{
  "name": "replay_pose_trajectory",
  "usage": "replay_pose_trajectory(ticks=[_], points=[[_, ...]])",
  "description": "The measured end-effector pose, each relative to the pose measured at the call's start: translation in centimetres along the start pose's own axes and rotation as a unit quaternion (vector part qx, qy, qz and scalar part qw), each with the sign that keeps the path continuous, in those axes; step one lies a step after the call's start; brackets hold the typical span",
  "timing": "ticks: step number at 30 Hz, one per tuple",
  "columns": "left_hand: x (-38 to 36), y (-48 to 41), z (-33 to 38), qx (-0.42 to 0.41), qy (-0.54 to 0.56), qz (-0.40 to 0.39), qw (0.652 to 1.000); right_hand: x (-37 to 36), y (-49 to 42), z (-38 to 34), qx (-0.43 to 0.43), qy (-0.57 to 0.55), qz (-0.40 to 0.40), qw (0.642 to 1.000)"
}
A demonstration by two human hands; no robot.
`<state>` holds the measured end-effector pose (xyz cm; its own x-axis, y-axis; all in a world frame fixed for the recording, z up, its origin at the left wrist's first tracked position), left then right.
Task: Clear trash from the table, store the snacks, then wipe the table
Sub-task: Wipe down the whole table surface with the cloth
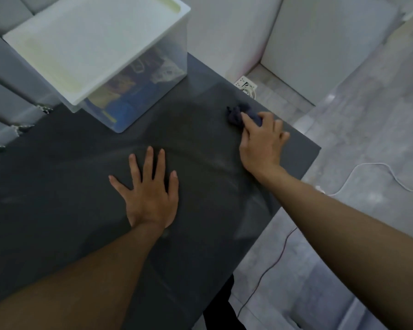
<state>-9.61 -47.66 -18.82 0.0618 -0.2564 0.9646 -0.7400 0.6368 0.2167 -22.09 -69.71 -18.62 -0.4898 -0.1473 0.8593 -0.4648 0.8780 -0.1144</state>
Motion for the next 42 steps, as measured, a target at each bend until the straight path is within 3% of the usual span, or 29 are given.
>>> replay_pose_trajectory(ticks=[5,7,9,11,13,14,16,20,22,23,25,27,28,30,35,39,42], points=[[-0.1,0.4,0.0,-0.054,-0.006,0.008,0.998,1.5,8.2,0.8,0.228,-0.006,-0.098,0.969],[-0.1,0.7,0.0,-0.072,-0.016,0.008,0.997,2.7,7.6,2.8,0.28,0.023,-0.117,0.953],[0.2,0.9,0.1,-0.09,-0.015,0.013,0.996,3.5,5.3,4.6,0.229,0.052,-0.07,0.969],[0.5,1.3,0.5,-0.106,-0.003,0.014,0.994,4.3,3.0,6.1,0.079,0.053,-0.005,0.995],[0.5,2.2,1.5,-0.109,0.009,0.006,0.994,4.7,2.3,6.9,-0.081,0.009,0.042,0.996],[0.4,2.7,2.0,-0.105,0.01,0.005,0.994,4.7,2.9,6.6,-0.116,0.001,0.05,0.992],[0.0,3.6,2.8,-0.092,0.005,0.003,0.996,4.3,5.6,5.5,-0.075,0.007,0.039,0.996],[-0.6,3.6,2.9,-0.089,-0.025,0.004,0.996,4.6,10.3,5.7,0.163,0.019,-0.078,0.983],[-0.6,3.7,3.0,-0.091,-0.029,0.002,0.995,5.5,8.8,7.3,0.203,0.035,-0.08,0.975],[-0.6,3.7,3.0,-0.092,-0.03,0.004,0.995,5.8,7.8,7.9,0.179,0.044,-0.057,0.981],[-0.5,3.7,3.1,-0.093,-0.029,0.002,0.995,5.9,6.2,8.4,0.047,0.03,-0.004,0.998],[-0.4,3.7,3.0,-0.095,-0.024,0.0,0.995,5.6,5.7,7.7,-0.094,-0.009,0.038,0.995],[-0.3,3.7,3.0,-0.096,-0.02,-0.001,0.995,5.4,5.9,7.0,-0.122,-0.019,0.04,0.992],[-0.2,3.7,2.9,-0.098,-0.012,-0.004,0.995,5.1,6.8,5.4,-0.085,-0.023,0.005,0.996],[0.2,3.6,2.8,-0.108,0.003,-0.026,0.994,4.9,8.8,3.5,0.113,-0.022,-0.1,0.988],[0.4,3.6,2.6,-0.114,0.013,-0.045,0.992,4.9,7.2,3.9,0.086,0.044,-0.094,0.991],[0.5,3.6,2.5,-0.12,0.02,-0.051,0.991,5.6,4.9,5.3,-0.01,0.056,-0.055,0.997]])
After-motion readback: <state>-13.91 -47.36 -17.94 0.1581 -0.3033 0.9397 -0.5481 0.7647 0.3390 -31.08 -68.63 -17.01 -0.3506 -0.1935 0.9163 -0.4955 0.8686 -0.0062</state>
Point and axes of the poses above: each hand's wrist, its own y-axis away from the middle knuckle, its own x-axis out of the back of the hand, z = x × y, the point moved 1 cm from there along -y, towards the middle knuckle, and after that the axes turned 11 degrees about -y, right-handed, at the moved point
